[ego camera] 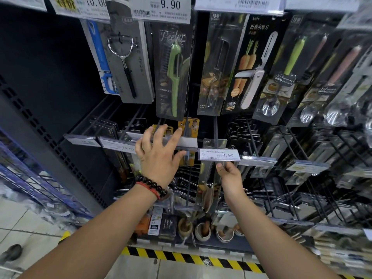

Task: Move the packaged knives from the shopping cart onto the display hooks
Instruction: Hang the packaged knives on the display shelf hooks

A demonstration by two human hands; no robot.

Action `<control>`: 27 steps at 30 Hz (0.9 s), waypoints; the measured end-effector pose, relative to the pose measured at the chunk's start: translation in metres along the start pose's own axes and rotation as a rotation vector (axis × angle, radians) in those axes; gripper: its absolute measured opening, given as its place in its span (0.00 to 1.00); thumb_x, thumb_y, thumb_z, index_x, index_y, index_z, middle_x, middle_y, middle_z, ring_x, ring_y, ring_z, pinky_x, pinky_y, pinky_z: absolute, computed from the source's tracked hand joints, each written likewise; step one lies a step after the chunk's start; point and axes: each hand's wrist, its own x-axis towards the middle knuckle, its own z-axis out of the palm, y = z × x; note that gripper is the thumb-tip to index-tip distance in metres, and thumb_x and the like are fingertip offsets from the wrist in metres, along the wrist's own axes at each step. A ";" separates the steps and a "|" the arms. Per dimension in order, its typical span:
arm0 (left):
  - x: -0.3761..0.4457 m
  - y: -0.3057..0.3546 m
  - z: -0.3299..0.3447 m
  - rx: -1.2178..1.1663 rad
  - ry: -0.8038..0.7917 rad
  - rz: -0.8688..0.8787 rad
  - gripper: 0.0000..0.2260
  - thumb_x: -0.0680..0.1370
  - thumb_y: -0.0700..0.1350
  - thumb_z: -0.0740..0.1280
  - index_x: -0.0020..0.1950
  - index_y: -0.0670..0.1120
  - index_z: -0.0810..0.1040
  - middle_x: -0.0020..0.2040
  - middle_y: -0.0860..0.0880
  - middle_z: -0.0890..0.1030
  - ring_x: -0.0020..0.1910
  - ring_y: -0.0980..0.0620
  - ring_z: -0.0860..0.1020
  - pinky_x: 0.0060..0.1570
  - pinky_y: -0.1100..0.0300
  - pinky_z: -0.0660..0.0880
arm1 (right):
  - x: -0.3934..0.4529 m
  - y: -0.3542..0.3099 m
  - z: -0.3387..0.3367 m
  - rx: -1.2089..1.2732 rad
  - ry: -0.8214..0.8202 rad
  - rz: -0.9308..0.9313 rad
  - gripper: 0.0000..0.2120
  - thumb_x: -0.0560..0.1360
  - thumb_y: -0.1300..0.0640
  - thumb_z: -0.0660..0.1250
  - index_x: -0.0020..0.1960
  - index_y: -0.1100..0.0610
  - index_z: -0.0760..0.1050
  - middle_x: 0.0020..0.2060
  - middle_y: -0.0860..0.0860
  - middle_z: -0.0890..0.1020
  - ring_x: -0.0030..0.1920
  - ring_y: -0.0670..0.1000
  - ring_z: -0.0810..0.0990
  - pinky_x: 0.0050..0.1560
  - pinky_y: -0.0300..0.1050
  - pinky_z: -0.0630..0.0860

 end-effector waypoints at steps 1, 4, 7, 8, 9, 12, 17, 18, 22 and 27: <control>0.000 0.000 0.000 0.003 0.001 0.000 0.26 0.71 0.57 0.71 0.67 0.56 0.72 0.68 0.46 0.70 0.68 0.40 0.61 0.62 0.41 0.57 | 0.001 0.002 -0.001 0.003 0.003 0.002 0.14 0.81 0.59 0.62 0.37 0.59 0.67 0.31 0.51 0.65 0.34 0.48 0.64 0.42 0.44 0.63; 0.000 0.000 0.001 0.010 0.003 0.003 0.26 0.71 0.58 0.71 0.68 0.56 0.71 0.68 0.46 0.71 0.68 0.41 0.61 0.62 0.42 0.56 | 0.005 0.004 -0.003 0.008 0.015 0.012 0.17 0.81 0.58 0.62 0.35 0.59 0.63 0.30 0.51 0.64 0.32 0.48 0.63 0.38 0.44 0.61; 0.001 0.000 0.002 0.002 0.001 0.002 0.25 0.72 0.58 0.70 0.68 0.57 0.71 0.68 0.47 0.71 0.68 0.41 0.61 0.63 0.43 0.55 | 0.010 0.005 -0.003 -0.002 0.055 0.050 0.19 0.81 0.58 0.62 0.33 0.54 0.61 0.26 0.46 0.62 0.28 0.47 0.60 0.34 0.43 0.59; 0.001 0.000 0.002 0.001 0.001 0.001 0.25 0.72 0.58 0.70 0.68 0.57 0.71 0.68 0.47 0.71 0.68 0.41 0.61 0.63 0.43 0.55 | 0.011 0.004 -0.002 -0.001 0.061 0.061 0.17 0.81 0.58 0.63 0.34 0.54 0.64 0.27 0.46 0.66 0.28 0.47 0.64 0.35 0.43 0.62; 0.001 0.000 0.001 0.000 0.000 0.000 0.25 0.72 0.58 0.70 0.68 0.57 0.72 0.68 0.47 0.71 0.68 0.41 0.61 0.63 0.43 0.55 | 0.015 0.004 -0.002 -0.001 0.062 0.077 0.13 0.81 0.58 0.63 0.37 0.54 0.70 0.30 0.46 0.72 0.31 0.48 0.69 0.37 0.43 0.65; 0.001 0.000 0.001 0.002 -0.004 -0.001 0.25 0.72 0.58 0.70 0.68 0.56 0.72 0.68 0.46 0.72 0.68 0.41 0.61 0.62 0.42 0.55 | 0.026 0.002 0.003 -0.010 0.064 0.144 0.07 0.80 0.58 0.62 0.54 0.51 0.77 0.46 0.42 0.81 0.47 0.45 0.77 0.48 0.45 0.70; 0.001 0.000 -0.001 0.003 -0.025 0.005 0.25 0.72 0.58 0.70 0.68 0.57 0.72 0.68 0.46 0.72 0.68 0.41 0.60 0.62 0.43 0.54 | 0.046 -0.005 0.008 -0.105 0.032 0.228 0.07 0.80 0.52 0.58 0.51 0.50 0.75 0.46 0.46 0.78 0.51 0.52 0.75 0.57 0.54 0.69; 0.001 0.000 -0.002 0.004 -0.033 0.005 0.25 0.72 0.58 0.70 0.68 0.57 0.72 0.68 0.46 0.71 0.68 0.41 0.60 0.63 0.43 0.54 | 0.048 -0.004 0.008 -0.116 0.032 0.235 0.07 0.81 0.51 0.58 0.52 0.50 0.75 0.46 0.47 0.78 0.50 0.52 0.74 0.58 0.55 0.69; -0.001 -0.001 -0.003 0.007 -0.072 0.016 0.27 0.72 0.59 0.70 0.70 0.55 0.70 0.70 0.45 0.69 0.69 0.40 0.59 0.64 0.42 0.54 | 0.049 0.010 0.001 -0.085 0.057 0.242 0.15 0.80 0.49 0.62 0.65 0.52 0.72 0.57 0.48 0.78 0.60 0.54 0.74 0.64 0.56 0.69; -0.018 -0.002 -0.007 -0.138 -0.019 0.090 0.27 0.77 0.58 0.62 0.73 0.49 0.66 0.74 0.43 0.57 0.73 0.36 0.54 0.69 0.39 0.57 | 0.032 0.037 -0.015 -0.141 0.095 0.312 0.09 0.80 0.54 0.63 0.58 0.58 0.74 0.53 0.53 0.78 0.53 0.54 0.76 0.61 0.55 0.74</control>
